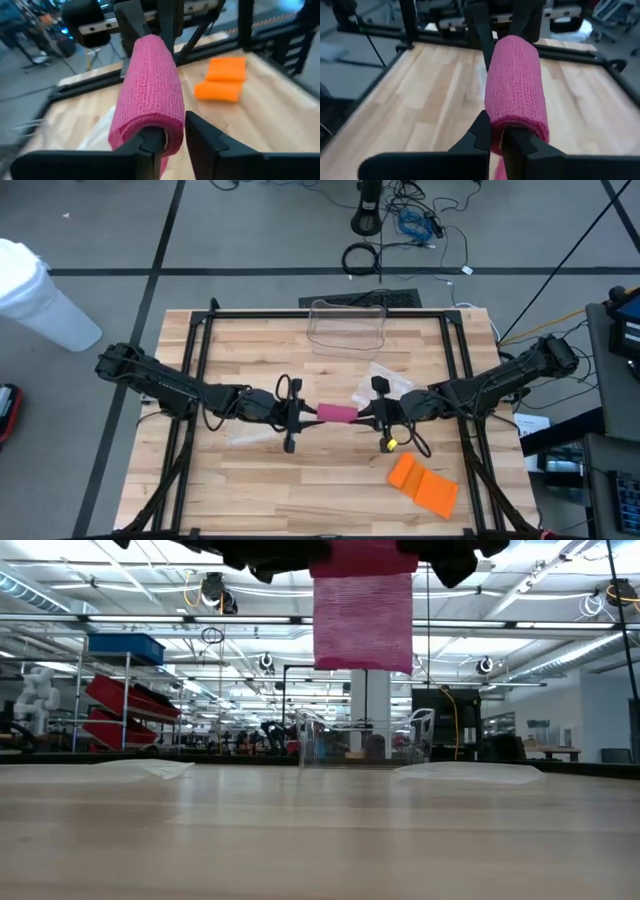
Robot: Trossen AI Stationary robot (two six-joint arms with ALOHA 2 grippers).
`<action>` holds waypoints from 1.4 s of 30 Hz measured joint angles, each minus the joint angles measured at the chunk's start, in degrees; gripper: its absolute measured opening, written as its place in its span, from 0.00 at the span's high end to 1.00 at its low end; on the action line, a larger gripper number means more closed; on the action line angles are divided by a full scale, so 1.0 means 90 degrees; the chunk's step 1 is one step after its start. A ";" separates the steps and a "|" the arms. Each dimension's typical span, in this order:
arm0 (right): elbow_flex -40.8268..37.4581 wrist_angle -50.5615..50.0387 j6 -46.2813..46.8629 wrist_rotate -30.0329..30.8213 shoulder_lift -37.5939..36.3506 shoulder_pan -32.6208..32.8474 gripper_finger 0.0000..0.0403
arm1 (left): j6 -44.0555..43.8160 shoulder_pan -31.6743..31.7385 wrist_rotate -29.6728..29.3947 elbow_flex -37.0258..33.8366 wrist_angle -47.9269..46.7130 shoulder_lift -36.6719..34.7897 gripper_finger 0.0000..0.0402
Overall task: Roll bandage
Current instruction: Roll the pink bandage
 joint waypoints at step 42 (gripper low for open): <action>-0.0027 -0.0167 0.1291 -0.0109 -0.0204 -0.0116 0.75 | 0.0150 0.0440 -0.0218 0.0050 -0.0174 0.0100 0.95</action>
